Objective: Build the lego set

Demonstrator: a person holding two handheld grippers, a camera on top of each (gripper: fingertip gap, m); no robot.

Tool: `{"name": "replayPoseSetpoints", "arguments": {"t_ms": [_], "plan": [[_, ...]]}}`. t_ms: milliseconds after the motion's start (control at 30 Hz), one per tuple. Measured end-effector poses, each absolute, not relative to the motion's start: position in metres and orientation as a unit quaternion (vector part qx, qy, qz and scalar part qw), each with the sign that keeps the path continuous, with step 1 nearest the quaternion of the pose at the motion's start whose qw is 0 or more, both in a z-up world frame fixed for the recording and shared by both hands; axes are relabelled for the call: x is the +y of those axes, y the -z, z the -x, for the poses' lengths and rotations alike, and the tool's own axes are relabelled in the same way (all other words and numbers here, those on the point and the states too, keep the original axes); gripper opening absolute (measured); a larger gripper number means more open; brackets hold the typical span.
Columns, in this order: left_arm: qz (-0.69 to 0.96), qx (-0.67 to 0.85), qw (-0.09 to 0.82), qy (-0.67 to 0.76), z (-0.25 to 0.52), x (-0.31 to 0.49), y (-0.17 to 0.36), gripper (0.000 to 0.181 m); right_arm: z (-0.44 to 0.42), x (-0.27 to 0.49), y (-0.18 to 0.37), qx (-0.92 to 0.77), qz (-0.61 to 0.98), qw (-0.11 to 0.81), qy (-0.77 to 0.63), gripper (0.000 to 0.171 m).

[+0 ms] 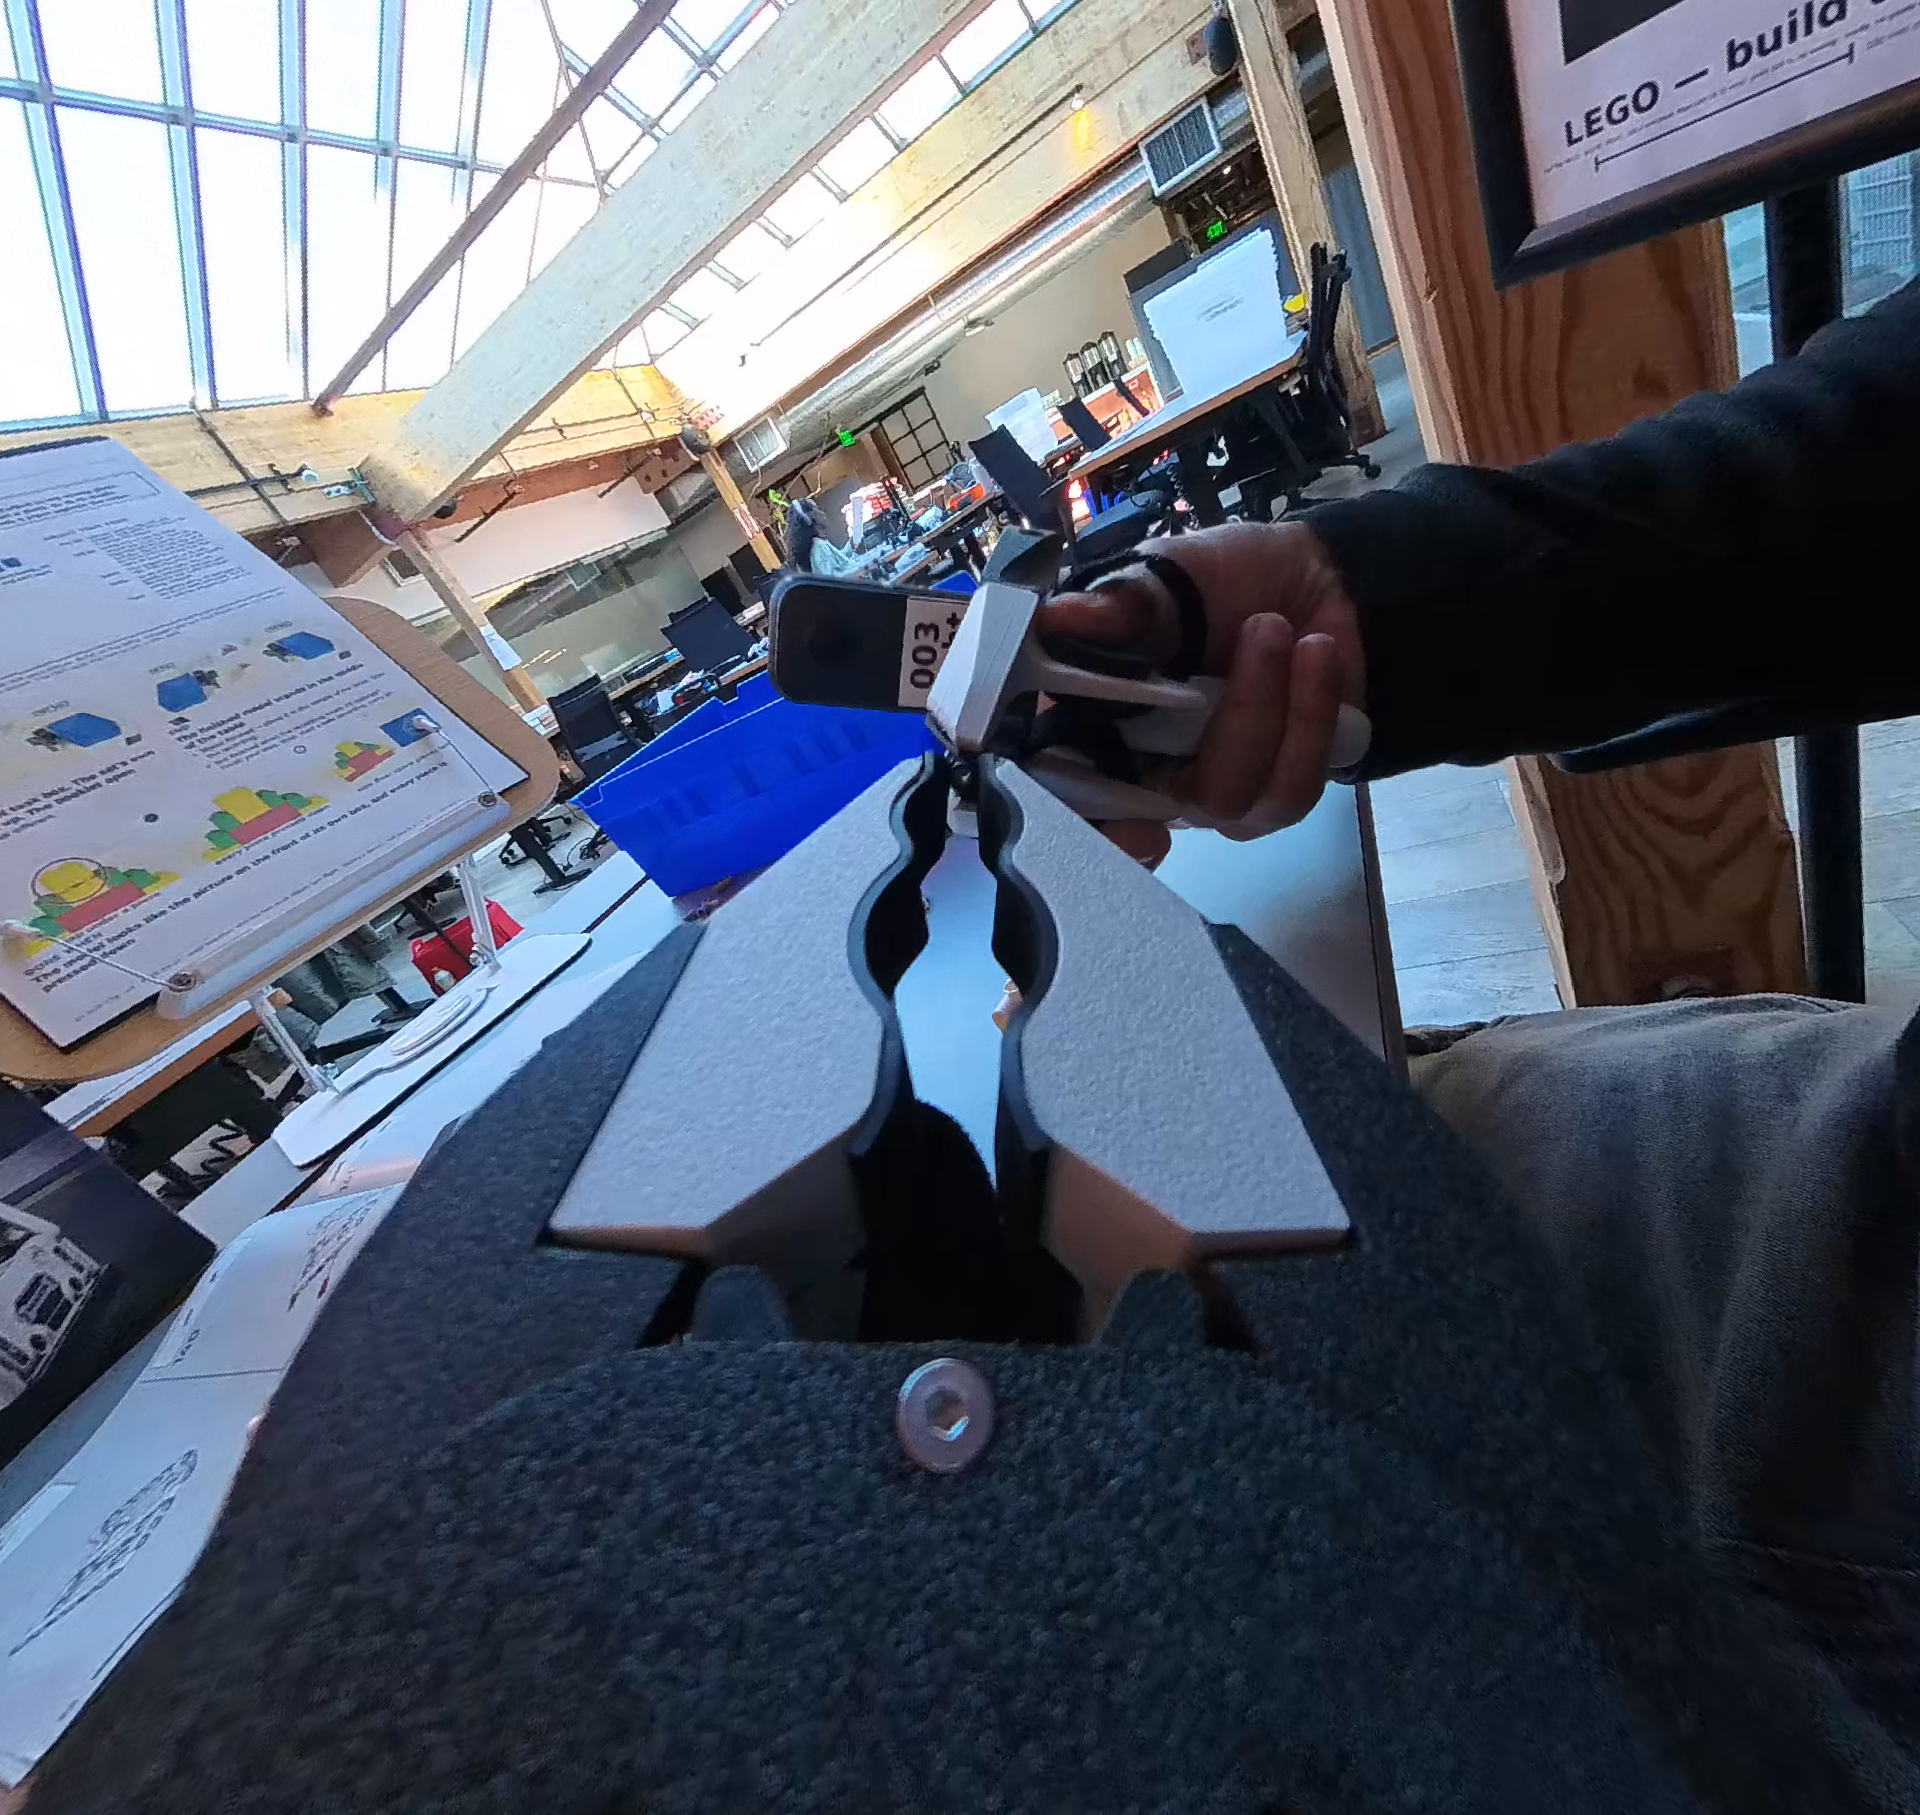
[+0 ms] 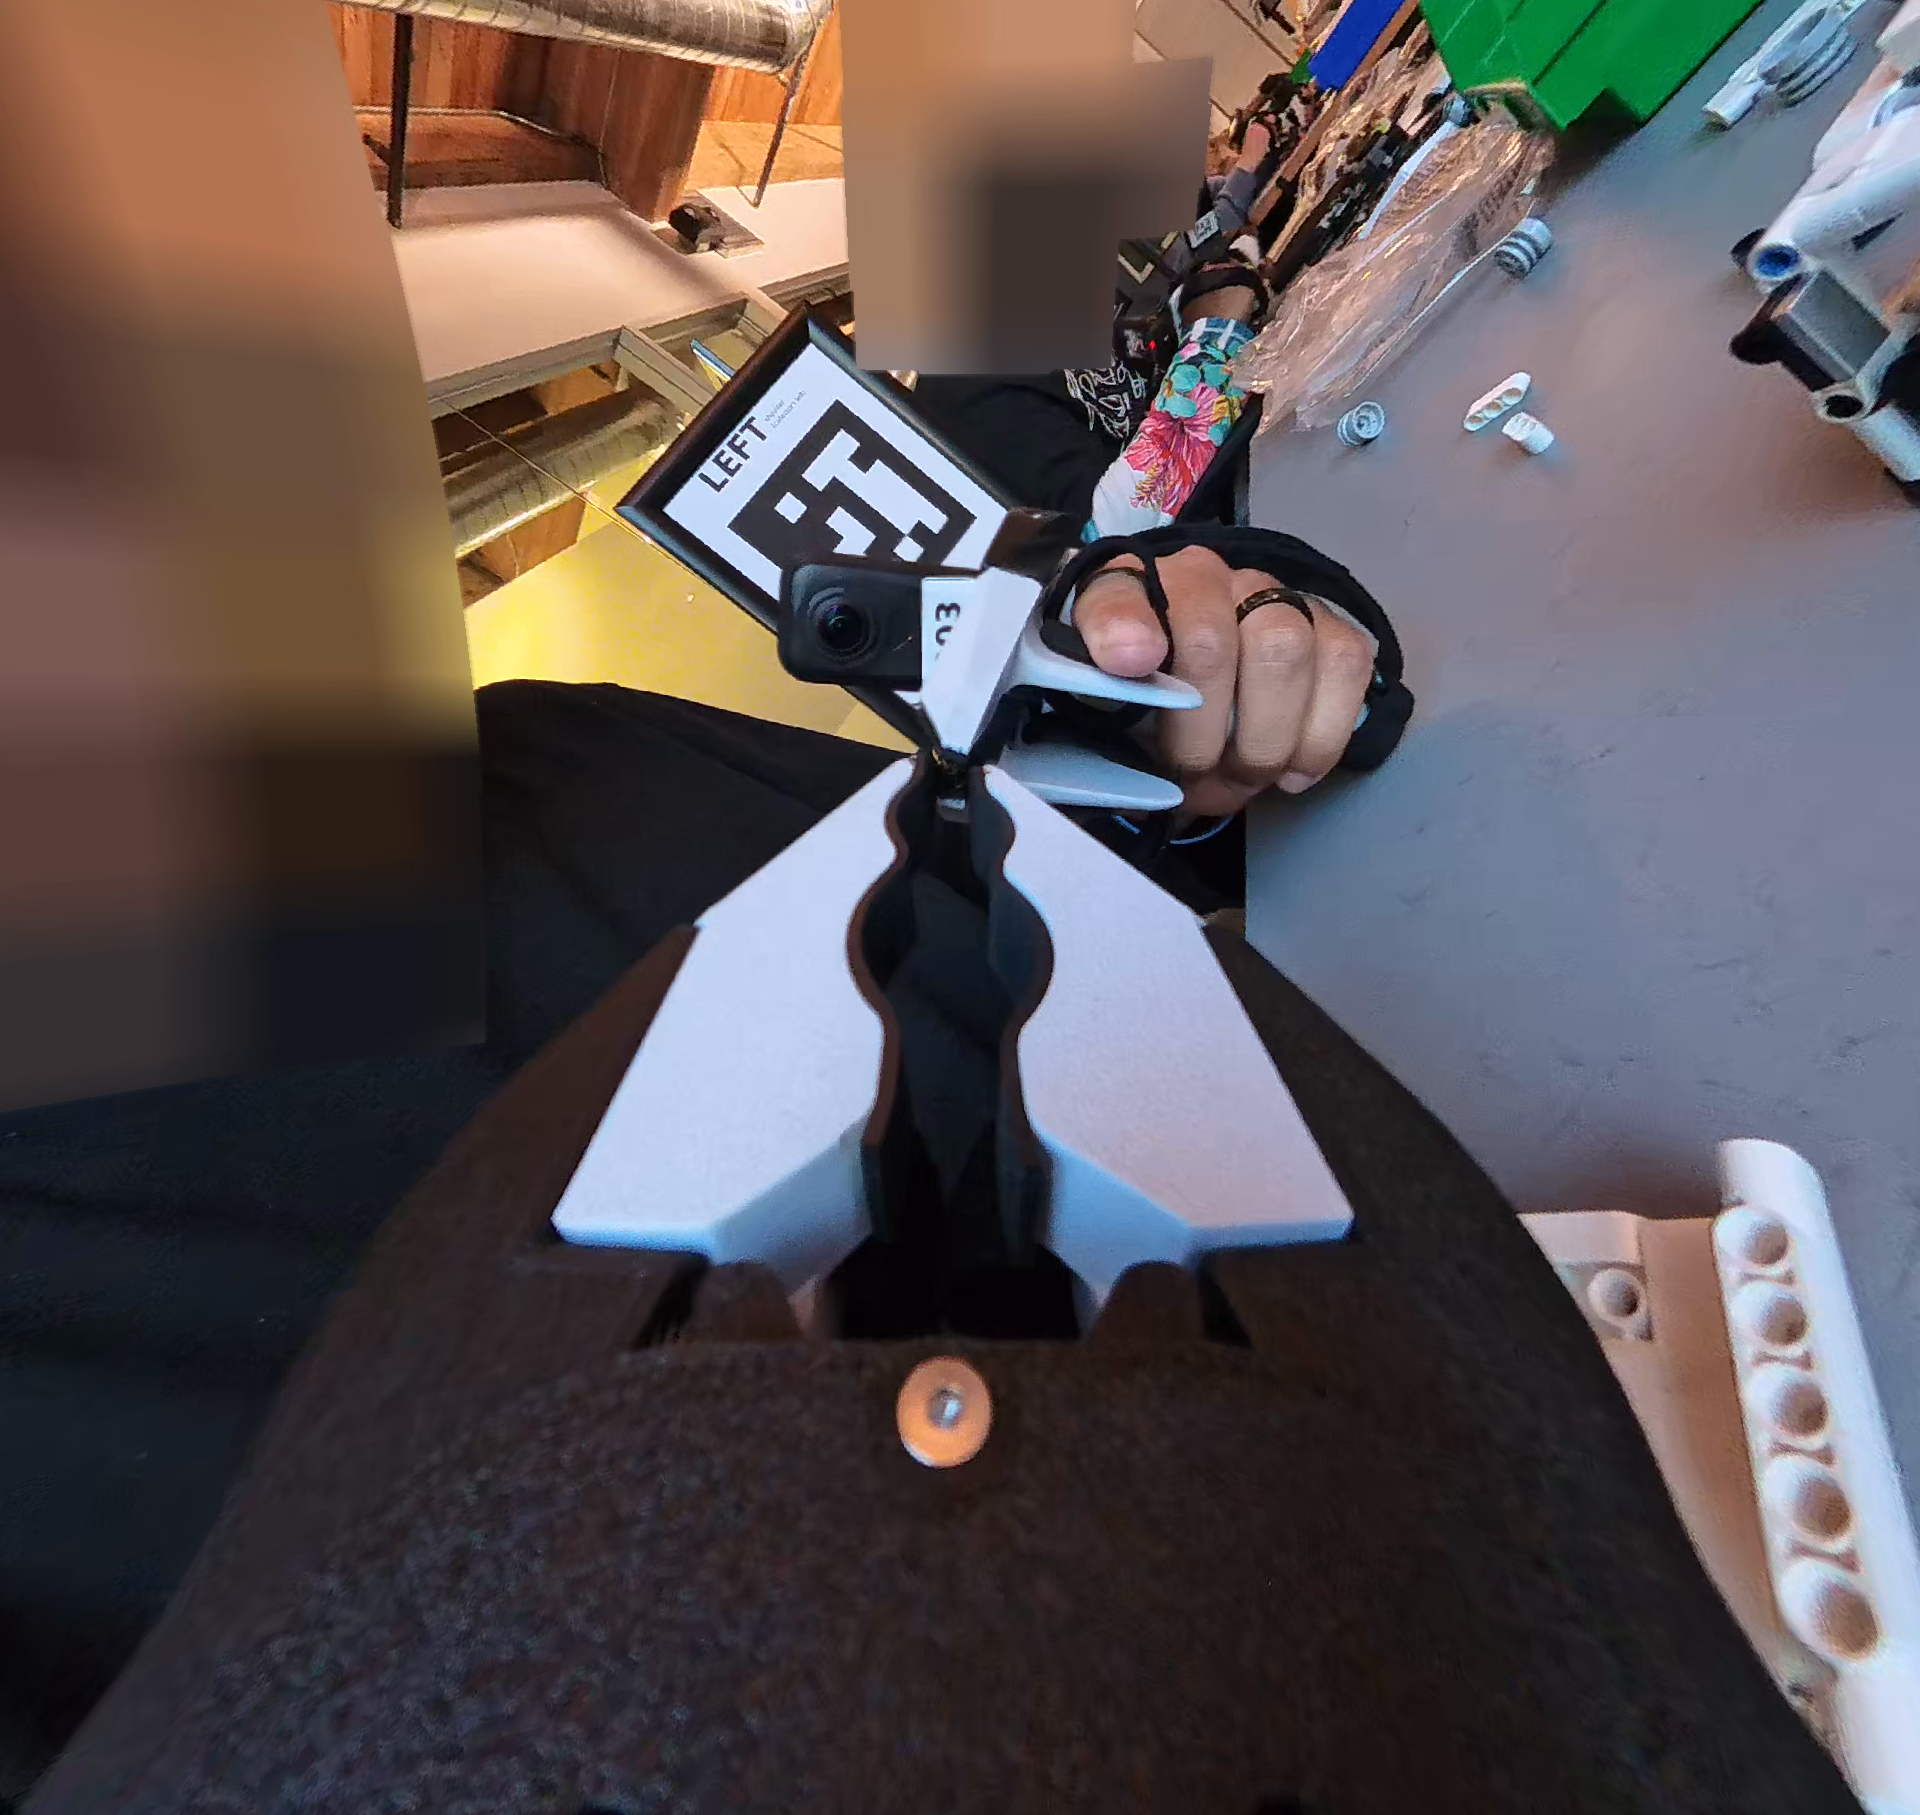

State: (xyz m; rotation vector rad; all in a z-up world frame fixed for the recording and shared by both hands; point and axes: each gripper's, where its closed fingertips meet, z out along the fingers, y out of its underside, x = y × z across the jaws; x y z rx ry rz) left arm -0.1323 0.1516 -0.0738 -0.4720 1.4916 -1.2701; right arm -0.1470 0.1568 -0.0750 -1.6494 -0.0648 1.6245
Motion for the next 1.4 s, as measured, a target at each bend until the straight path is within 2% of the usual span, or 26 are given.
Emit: {"name": "replayPoseSetpoints", "arguments": {"t_ms": [1167,1400], "plan": [[0.202,0.622,0.532,0.538,0.1357,0.1540,0.0713,0.004,0.1418,0.1581,0.0738,-0.005,0.618,0.398,-0.678,0.002],[0.200,0.622,0.534,0.537,0.1359,0.1539,0.0713,0.004,0.1431,0.1577,0.0733,-0.006,0.618,0.396,-0.680,0.006]]}}
